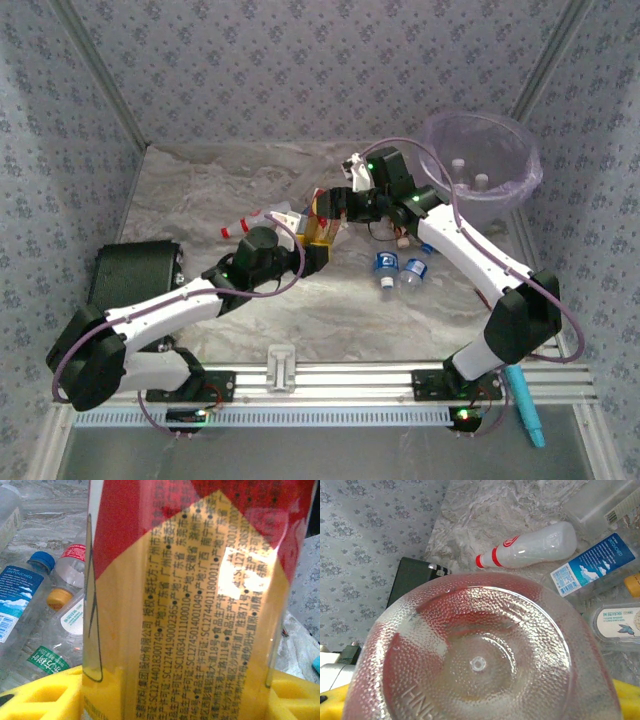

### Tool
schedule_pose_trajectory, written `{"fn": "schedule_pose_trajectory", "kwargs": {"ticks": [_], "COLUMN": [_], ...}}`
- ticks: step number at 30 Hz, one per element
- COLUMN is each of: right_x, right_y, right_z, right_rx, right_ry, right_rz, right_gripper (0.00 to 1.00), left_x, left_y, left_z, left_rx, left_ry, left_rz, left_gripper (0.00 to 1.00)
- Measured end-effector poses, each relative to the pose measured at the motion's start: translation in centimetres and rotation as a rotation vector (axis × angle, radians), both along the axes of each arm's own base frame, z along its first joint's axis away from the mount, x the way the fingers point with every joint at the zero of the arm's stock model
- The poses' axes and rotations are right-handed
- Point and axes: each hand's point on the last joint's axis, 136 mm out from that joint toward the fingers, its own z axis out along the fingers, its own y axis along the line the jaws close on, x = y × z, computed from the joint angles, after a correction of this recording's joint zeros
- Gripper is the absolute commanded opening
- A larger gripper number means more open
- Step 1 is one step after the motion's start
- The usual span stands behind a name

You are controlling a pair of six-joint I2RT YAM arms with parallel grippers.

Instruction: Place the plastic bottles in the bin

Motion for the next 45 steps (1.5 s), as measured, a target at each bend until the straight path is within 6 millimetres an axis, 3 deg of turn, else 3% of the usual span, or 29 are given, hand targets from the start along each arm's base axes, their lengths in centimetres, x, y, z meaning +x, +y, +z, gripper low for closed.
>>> {"fn": "schedule_pose_trajectory", "kwargs": {"ticks": [3,5,9,13,16,21,27,31,34,40,45], "right_x": [0.0,0.1,1.1,2.9,4.1,5.2,5.7,7.2,8.6,12.3,14.9], "right_y": [-0.1,-0.3,-1.7,-4.4,-8.1,-16.2,-25.2,-30.0,-32.2,-34.1,-33.9], "right_z": [0.0,0.2,2.1,6.1,9.9,16.3,20.5,20.1,18.6,13.9,8.7], "right_rx": [-0.003,-0.018,-0.049,-0.076,-0.091,-0.15,-0.218,-0.273,-0.314,-0.393,-0.417], "right_ry": [-0.001,-0.008,-0.062,-0.164,-0.261,-0.454,-0.596,-0.589,-0.547,-0.409,-0.254], "right_rz": [0.0,-0.001,-0.021,-0.08,-0.166,-0.39,-0.672,-0.812,-0.868,-0.868,-0.785], "right_gripper": [0.57,0.56,0.54,0.5,0.49,0.47,0.44,0.44,0.44,0.44,0.44], "left_x": [0.0,-0.2,-0.4,-0.7,-0.8,-0.8,-0.8,-0.9,-1.1,-1.2,-1.2], "left_y": [0.0,-0.1,0.0,0.3,0.5,0.7,1.0,1.4,1.9,2.6,3.0], "left_z": [0.0,0.0,0.0,0.6,0.9,0.5,-0.1,0.0,0.2,0.3,-0.6], "left_rx": [0.002,0.001,0.008,0.003,0.0,0.012,0.037,0.041,0.039,0.047,0.078], "left_ry": [-0.001,-0.001,0.002,-0.003,-0.006,0.004,0.02,0.022,0.016,0.018,0.043], "left_rz": [-0.004,-0.008,-0.011,-0.01,-0.007,-0.002,0.011,0.022,0.033,0.058,0.074], "left_gripper": [0.88,1.0,1.0,1.0,1.0,1.0,1.0,1.0,1.0,0.99,0.95]}}
